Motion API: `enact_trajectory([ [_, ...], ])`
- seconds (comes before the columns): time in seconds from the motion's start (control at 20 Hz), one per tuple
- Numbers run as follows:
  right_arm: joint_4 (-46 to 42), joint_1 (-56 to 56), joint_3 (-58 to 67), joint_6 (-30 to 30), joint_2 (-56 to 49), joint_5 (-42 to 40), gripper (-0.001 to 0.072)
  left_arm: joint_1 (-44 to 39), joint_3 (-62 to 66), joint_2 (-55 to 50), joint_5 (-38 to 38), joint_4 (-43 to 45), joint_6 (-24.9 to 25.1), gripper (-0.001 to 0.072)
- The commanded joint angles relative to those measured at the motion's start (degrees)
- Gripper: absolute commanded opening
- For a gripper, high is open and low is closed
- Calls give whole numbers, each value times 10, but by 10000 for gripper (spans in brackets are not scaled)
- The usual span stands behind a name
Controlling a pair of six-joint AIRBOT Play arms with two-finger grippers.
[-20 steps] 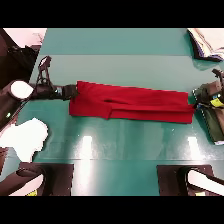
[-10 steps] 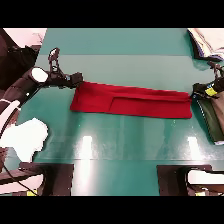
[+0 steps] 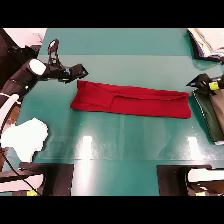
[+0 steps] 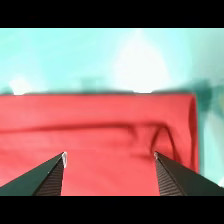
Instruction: Fold the shirts.
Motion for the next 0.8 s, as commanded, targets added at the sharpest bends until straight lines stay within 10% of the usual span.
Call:
enact_trajectory([
  [0.0,36,-57,-29,-35,-2,50,624,0,42,0,-88,-1,0,598],
  [0.1,37,-81,-65,-41,-2,45,606,0,41,-1,-103,-1,10,18],
  [0.75,38,-52,-156,-66,-35,-41,578,-16,38,-3,-112,-1,19,25],
])
